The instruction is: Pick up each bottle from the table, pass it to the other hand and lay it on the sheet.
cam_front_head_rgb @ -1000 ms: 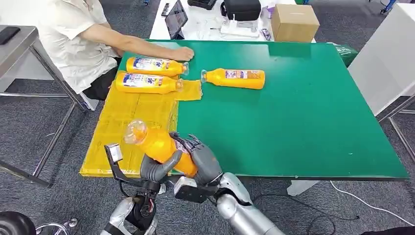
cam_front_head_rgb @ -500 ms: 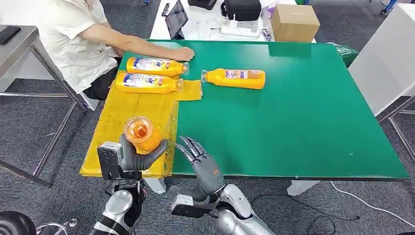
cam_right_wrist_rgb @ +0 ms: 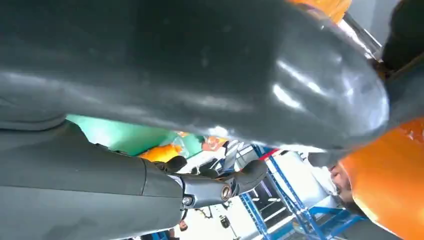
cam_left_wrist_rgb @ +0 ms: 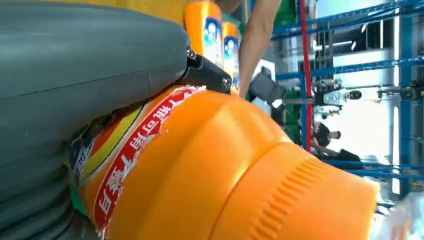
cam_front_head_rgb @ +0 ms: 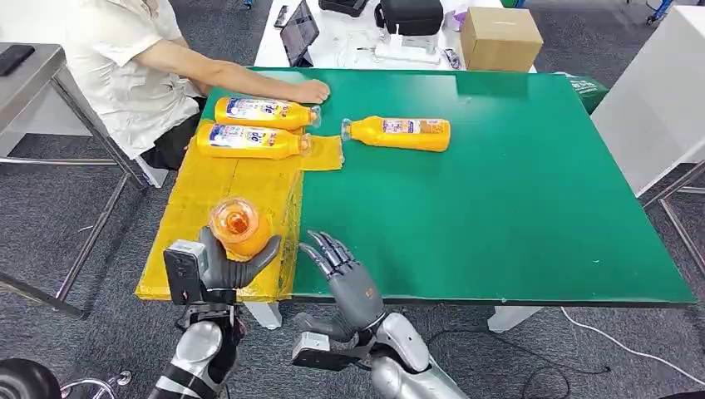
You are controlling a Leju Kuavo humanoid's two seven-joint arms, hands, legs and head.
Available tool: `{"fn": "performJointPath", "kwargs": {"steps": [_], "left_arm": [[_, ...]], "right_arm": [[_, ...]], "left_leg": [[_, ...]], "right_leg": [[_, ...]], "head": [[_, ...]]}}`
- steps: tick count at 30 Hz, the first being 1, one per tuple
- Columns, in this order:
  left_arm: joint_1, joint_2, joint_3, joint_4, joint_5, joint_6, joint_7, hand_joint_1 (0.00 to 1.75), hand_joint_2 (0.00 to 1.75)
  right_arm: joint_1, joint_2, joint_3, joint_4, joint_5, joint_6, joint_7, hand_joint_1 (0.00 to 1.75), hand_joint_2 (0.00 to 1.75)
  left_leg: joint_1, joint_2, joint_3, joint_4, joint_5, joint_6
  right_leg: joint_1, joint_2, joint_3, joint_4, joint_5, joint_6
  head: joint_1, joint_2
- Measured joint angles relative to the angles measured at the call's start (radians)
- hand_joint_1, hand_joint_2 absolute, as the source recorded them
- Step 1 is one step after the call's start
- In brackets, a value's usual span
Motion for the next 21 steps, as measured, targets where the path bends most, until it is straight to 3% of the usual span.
{"fn": "performJointPath", "kwargs": {"steps": [7,10,21], "left_arm": [[-0.09,0.022,0.02,0.13,-0.662,0.172,0.204,1.75,1.75],[-0.184,0.04,0.041,0.28,-0.906,0.132,0.37,1.75,1.75],[-0.378,0.057,0.122,0.649,-0.983,0.003,0.415,1.75,1.75]], "right_arm": [[0.009,0.012,-0.029,-0.022,-0.007,0.058,-0.029,0.0,0.0],[0.007,0.027,-0.034,-0.023,-0.013,0.087,-0.037,0.0,0.0],[0.008,0.062,-0.046,-0.039,-0.059,0.141,-0.077,0.0,0.0]], "left_leg": [[0.0,0.0,0.0,0.0,0.0,0.0],[0.0,0.0,0.0,0.0,0.002,0.0],[0.0,0.0,0.0,0.0,0.003,-0.001]], "right_leg": [[0.0,0.0,0.0,0.0,0.0,0.0],[0.0,0.0,0.0,0.0,0.001,0.0],[0.0,0.0,0.0,0.001,0.001,0.0]], "head": [[-0.001,0.0],[0.0,0.0],[0.0,0.0]]}}
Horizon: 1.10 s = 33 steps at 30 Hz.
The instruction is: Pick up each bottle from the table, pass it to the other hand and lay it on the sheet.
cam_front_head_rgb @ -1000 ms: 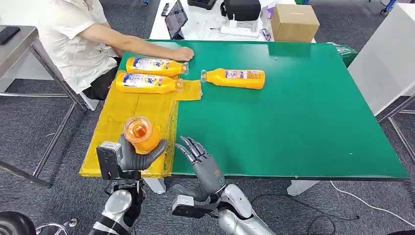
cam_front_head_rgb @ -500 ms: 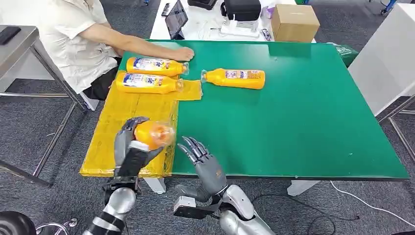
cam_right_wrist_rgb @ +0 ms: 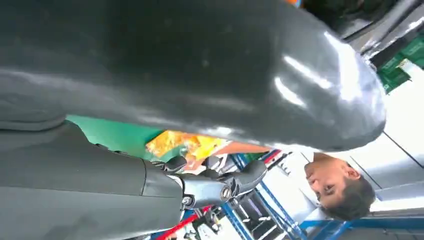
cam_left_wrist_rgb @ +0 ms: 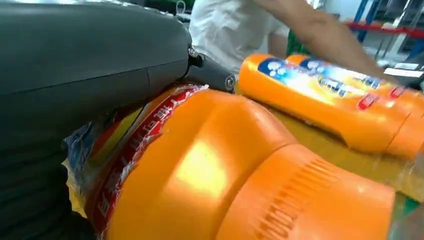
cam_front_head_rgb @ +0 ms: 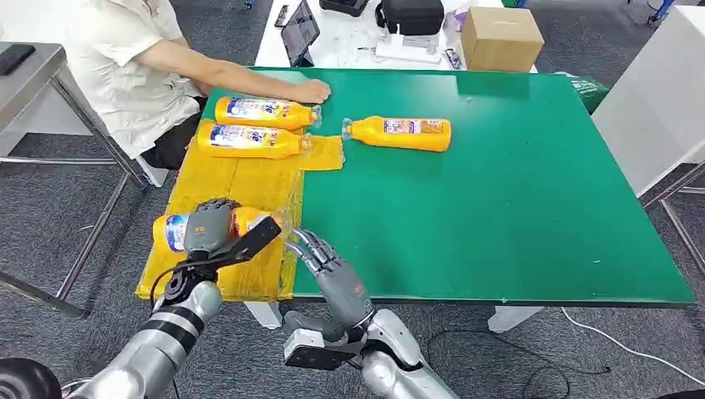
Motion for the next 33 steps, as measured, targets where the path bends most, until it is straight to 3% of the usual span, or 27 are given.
{"fn": "performJointPath", "kwargs": {"steps": [4,5,6,7,8,16,21,24,29,33], "left_arm": [[-0.061,0.0,0.003,0.079,-0.033,-0.071,0.038,1.75,1.75],[-0.071,-0.001,0.003,0.095,-0.039,-0.084,0.042,1.5,1.75],[-0.081,-0.002,0.003,0.109,-0.041,-0.1,0.044,1.5,1.75],[-0.09,-0.003,0.003,0.124,-0.042,-0.11,0.044,0.12,1.75],[-0.096,-0.004,0.003,0.133,-0.042,-0.119,0.044,0.0,1.75],[-0.109,-0.018,0.003,0.178,-0.036,-0.186,0.029,0.0,1.75],[-0.093,-0.027,0.009,0.173,0.075,-0.255,-0.112,0.0,1.75],[-0.062,-0.035,0.009,0.119,0.168,-0.321,-0.201,0.0,1.75],[0.001,-0.042,-0.019,-0.003,0.235,-0.374,-0.222,0.0,1.75],[0.063,-0.04,-0.063,-0.113,0.285,-0.314,-0.245,0.0,1.75]], "right_arm": [[0.001,0.008,0.0,0.0,-0.011,0.016,-0.006,0.0,0.0],[0.001,0.009,0.0,0.0,-0.011,0.016,-0.008,0.0,0.0],[0.002,0.01,0.0,0.0,-0.013,0.019,-0.009,0.0,0.0],[0.002,0.013,0.0,0.0,-0.016,0.02,-0.011,0.0,0.0],[0.003,0.013,0.0,0.0,-0.018,0.021,-0.012,0.0,0.0],[0.011,0.015,-0.002,0.004,-0.017,0.02,-0.017,0.0,0.0],[0.015,0.014,-0.012,0.016,-0.023,0.008,-0.031,0.0,0.0],[0.023,0.011,-0.018,0.022,-0.033,0.002,-0.045,0.0,0.0],[0.031,0.005,-0.021,0.03,-0.045,-0.006,-0.058,0.0,0.0],[0.041,0.002,-0.024,0.031,-0.044,-0.015,-0.065,0.0,0.0]], "left_leg": [[0.0,0.0,0.001,0.0,0.0,0.0],[0.0,0.0,0.001,0.0,0.0,0.0],[0.0,0.0,0.001,0.0,0.0,0.0],[0.0,0.0,0.002,0.0,0.0,0.0],[0.0,0.0,0.002,0.0,0.0,0.0],[0.0,0.0,0.002,0.0,0.0,0.0],[0.0,-0.001,0.002,0.0,0.0,0.0],[0.0,-0.001,0.002,0.0,0.0,0.0],[0.0,-0.001,0.002,0.0,0.0,0.0],[0.0,0.0,0.002,0.0,0.0,0.0]], "right_leg": [[0.0,0.0,0.0,0.0,0.0,0.0],[0.0,0.0,0.0,0.0,0.0,0.0],[0.0,0.0,0.0,0.0,0.0,0.0],[0.0,0.0,0.001,0.0,0.0,0.0],[0.0,0.0,0.001,0.0,0.0,0.0],[0.0,0.0,0.002,0.0,0.0,0.0],[0.0,0.0,0.002,0.0,0.0,0.0],[0.0,-0.001,0.003,0.0,0.0,0.0],[0.0,0.0,0.002,0.0,0.0,0.0],[0.0,0.0,0.002,0.0,0.0,0.0]], "head": [[0.0,0.0],[0.0,0.0],[0.0,0.0],[0.0,0.0],[0.0,0.0],[0.001,0.0],[0.0,0.0],[0.0,0.0],[0.0,0.0],[0.0,0.0]]}}
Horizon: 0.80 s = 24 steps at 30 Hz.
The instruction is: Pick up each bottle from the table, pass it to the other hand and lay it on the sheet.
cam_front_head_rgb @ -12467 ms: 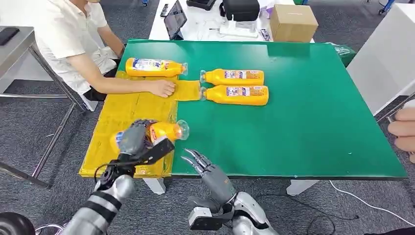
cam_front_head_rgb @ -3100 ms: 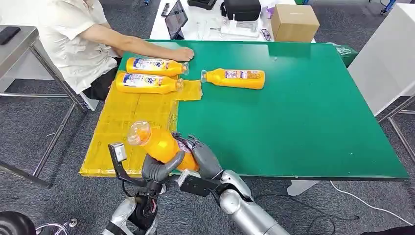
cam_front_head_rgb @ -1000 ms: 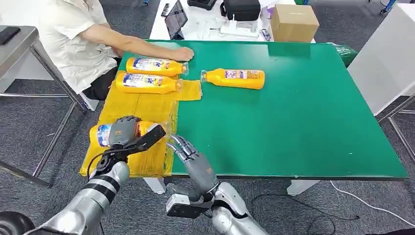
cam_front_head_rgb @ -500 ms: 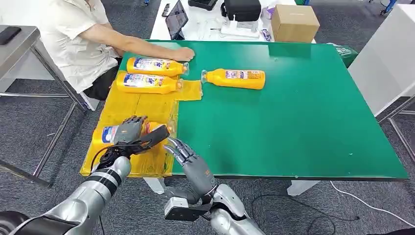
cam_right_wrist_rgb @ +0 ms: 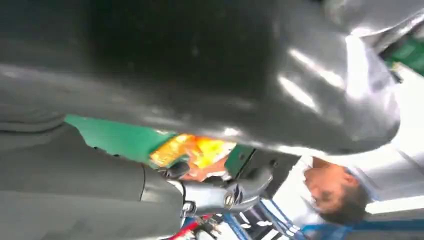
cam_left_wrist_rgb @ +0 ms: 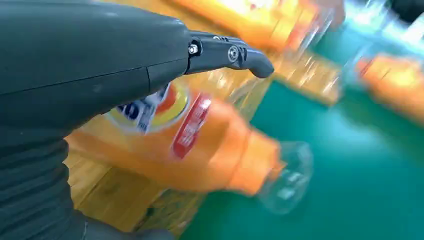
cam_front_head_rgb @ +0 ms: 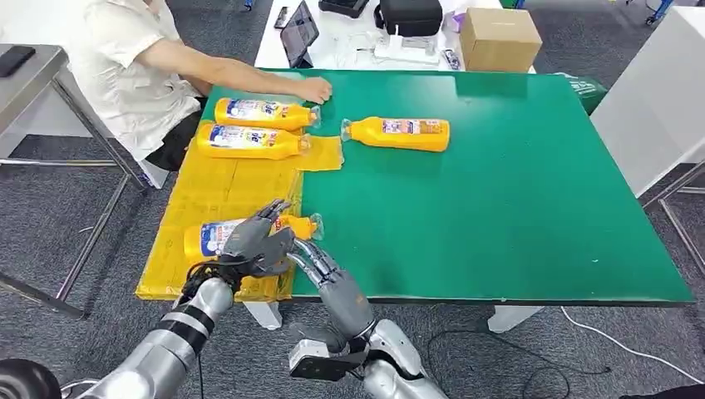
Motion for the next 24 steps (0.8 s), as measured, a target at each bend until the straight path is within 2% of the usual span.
{"fn": "performJointPath", "kwargs": {"steps": [3,9,16,23,24], "left_arm": [[0.061,0.002,-0.035,-0.108,0.048,0.095,-0.004,0.0,1.75],[0.192,-0.004,-0.063,-0.33,0.214,0.296,-0.09,0.0,1.75],[0.24,-0.018,-0.049,-0.448,0.387,0.416,-0.184,0.0,1.75],[0.268,-0.023,-0.03,-0.502,0.41,0.425,-0.2,0.0,1.75],[0.268,-0.024,-0.03,-0.506,0.41,0.425,-0.2,0.0,1.75]], "right_arm": [[0.01,0.0,0.003,-0.011,0.003,-0.019,-0.017,0.0,0.0],[0.043,0.003,0.025,-0.079,-0.04,-0.099,-0.072,0.0,0.0],[0.066,-0.017,0.026,-0.108,-0.051,-0.108,-0.043,0.0,0.0],[0.07,-0.029,0.026,-0.108,-0.051,-0.116,-0.039,0.0,0.0],[0.071,-0.03,0.026,-0.108,-0.051,-0.116,-0.039,0.0,1.75]], "left_leg": [[0.0,0.001,0.0,0.0,0.0,0.0],[0.0,0.0,-0.002,0.0,-0.001,0.0],[0.0,0.001,-0.003,0.0,-0.001,0.0],[0.0,0.001,-0.003,0.0,0.0,0.0],[0.0,0.001,-0.003,0.0,0.0,0.0]], "right_leg": [[0.0,0.0,-0.001,0.0,0.0,0.0],[0.0,0.0,-0.004,0.0,-0.001,-0.001],[0.0,0.0,-0.003,0.0,0.001,0.0],[0.0,0.0,-0.003,0.0,0.0,0.0],[0.0,0.0,-0.003,0.0,0.0,0.0]], "head": [[0.0,0.0],[0.0,0.0],[-0.001,0.0],[0.0,0.0],[0.0,0.0]]}}
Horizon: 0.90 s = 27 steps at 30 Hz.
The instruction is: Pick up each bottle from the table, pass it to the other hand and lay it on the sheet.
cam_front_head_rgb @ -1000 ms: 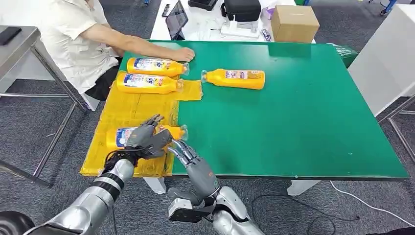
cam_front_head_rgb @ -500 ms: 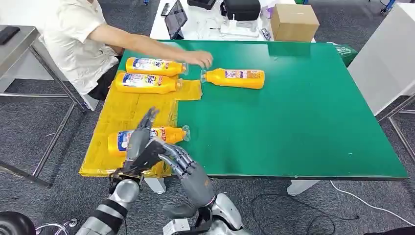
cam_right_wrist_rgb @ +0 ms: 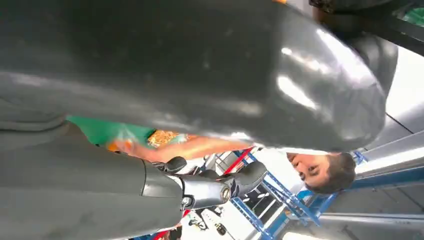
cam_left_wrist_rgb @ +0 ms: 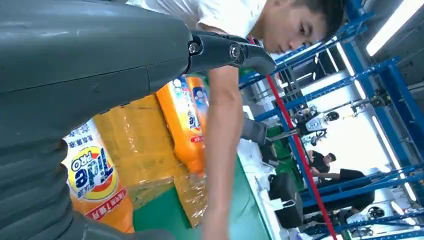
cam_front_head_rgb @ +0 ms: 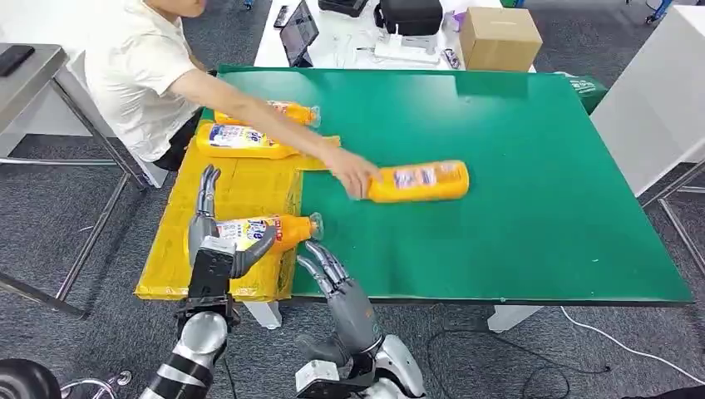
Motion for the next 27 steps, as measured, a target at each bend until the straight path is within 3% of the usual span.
{"fn": "performJointPath", "kwargs": {"steps": [3,5,7,13,17,21,27], "left_arm": [[0.007,-0.003,0.005,-0.011,0.039,-0.001,-0.007,0.0,1.75],[0.017,-0.013,0.021,-0.028,0.158,-0.015,-0.023,0.0,1.75],[0.032,-0.02,0.042,-0.058,0.312,-0.042,-0.027,0.0,1.75],[0.086,-0.018,0.084,-0.13,0.476,-0.094,0.0,0.0,1.75],[0.11,-0.018,0.088,-0.14,0.534,-0.144,0.007,0.0,1.75],[0.171,-0.017,0.087,-0.186,0.477,-0.165,0.003,0.0,1.75],[0.249,-0.017,0.064,-0.259,0.367,-0.18,-0.008,0.0,1.75]], "right_arm": [[0.0,-0.001,0.0,0.0,0.019,-0.016,0.013,0.0,1.75],[0.006,-0.002,-0.016,-0.003,0.137,-0.052,0.027,0.0,1.75],[0.035,0.008,-0.104,-0.035,0.271,-0.062,0.0,0.0,1.75],[0.067,-0.001,-0.371,-0.133,0.264,-0.073,-0.003,0.0,1.75],[0.101,0.002,-0.469,-0.158,0.423,-0.074,0.015,0.0,1.75],[0.116,-0.007,-0.611,-0.172,0.625,-0.074,0.101,0.0,1.75],[0.111,-0.081,-0.73,-0.166,0.703,-0.074,0.24,0.0,1.75]], "left_leg": [[0.0,0.0,0.0,0.0,0.0,0.0],[0.0,0.0,0.0,0.0,0.0,0.0],[0.0,-0.001,0.0,0.0,0.0,0.0],[-0.001,-0.001,-0.001,0.0,0.0,0.0],[0.0,-0.001,-0.001,0.0,0.0,0.0],[0.0,0.0,-0.001,0.0,-0.001,0.001],[-0.002,-0.001,-0.002,0.0,-0.002,0.002]], "right_leg": [[0.0,0.0,0.0,0.0,0.0,0.0],[0.0,0.0,0.0,0.0,0.0,0.0],[0.0,0.0,0.0,0.0,0.0,0.0],[0.0,0.0,0.0,0.0,0.0,0.0],[0.0,0.0,0.0,0.0,0.0,0.0],[0.0,0.0,-0.001,0.0,0.0,0.0],[-0.001,0.0,0.0,-0.001,0.0,0.0]], "head": [[0.0,0.0],[0.0,0.0],[0.0,0.0],[-0.001,0.0],[-0.001,0.0],[-0.001,0.0],[0.0,0.0]]}}
